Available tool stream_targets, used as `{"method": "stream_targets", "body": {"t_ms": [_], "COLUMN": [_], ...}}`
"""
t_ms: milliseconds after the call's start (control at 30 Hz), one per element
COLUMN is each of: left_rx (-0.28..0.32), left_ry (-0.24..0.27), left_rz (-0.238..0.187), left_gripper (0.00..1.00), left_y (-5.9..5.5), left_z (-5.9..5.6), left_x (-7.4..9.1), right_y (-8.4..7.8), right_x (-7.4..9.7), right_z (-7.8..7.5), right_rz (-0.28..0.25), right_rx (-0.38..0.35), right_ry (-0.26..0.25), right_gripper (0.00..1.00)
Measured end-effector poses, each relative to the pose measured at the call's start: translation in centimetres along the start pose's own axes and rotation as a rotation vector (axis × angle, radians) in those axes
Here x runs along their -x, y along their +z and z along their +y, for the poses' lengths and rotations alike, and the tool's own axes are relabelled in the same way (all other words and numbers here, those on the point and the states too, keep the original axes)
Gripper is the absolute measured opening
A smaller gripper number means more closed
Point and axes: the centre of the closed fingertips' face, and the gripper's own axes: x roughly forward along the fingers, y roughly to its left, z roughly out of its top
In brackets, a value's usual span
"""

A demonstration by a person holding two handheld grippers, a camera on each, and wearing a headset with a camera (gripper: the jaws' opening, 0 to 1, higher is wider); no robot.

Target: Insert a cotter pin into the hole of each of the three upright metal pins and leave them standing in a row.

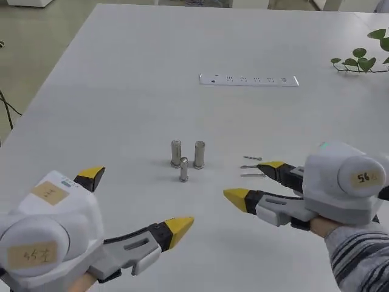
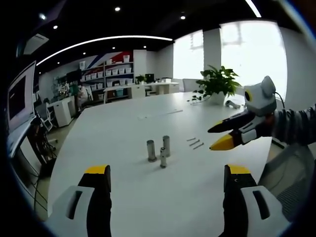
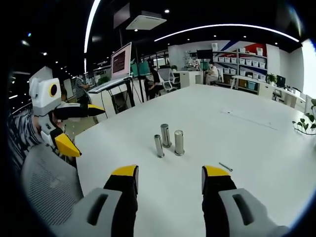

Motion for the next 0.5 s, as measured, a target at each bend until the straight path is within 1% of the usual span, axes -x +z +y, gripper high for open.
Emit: {"method": "stream_targets", "body": {"t_ms": [67,100,167,233,300,400,500], "left_rx": [-0.005,-0.007,-0.008,-0.006,-0.005,-0.007,0.001], "left_ry": [-0.003,-0.007,-0.013,-0.019,-0.023,-0.019,-0.013], "left_rz": [-0.007,-0.011,-0.007,-0.004,-0.012,-0.012,-0.015], "left_gripper": [0.94,0.94,0.94,0.94,0.93,0.93,0.93], "left_y": [0.1,0.1,-0.1,-0.3,-0.3,-0.3,-0.3], "left_z": [0.0,-0.1,-0.1,-0.2,-0.2,0.0,0.3], "left_x": [-0.1,-0.2,-0.4,-0.6,-0.6,-0.6,-0.5], "right_y": [0.0,-0.1,-0.1,0.0,0.2,0.4,0.7], "right_x": [-0.6,-1.2,-2.1,-3.0,-3.9,-5.0,-6.2], "right_z": [0.1,0.2,0.5,0.8,1.1,1.5,2.0], "right_rz": [0.0,0.004,0.012,0.004,0.0,0.003,-0.002], "right_rx": [0.001,0.007,0.029,0.048,0.052,0.054,0.068], "right_ry": [0.007,0.016,0.024,0.035,0.044,0.057,0.069], "right_gripper": [0.46,0.46,0.44,0.42,0.4,0.39,0.35]}}
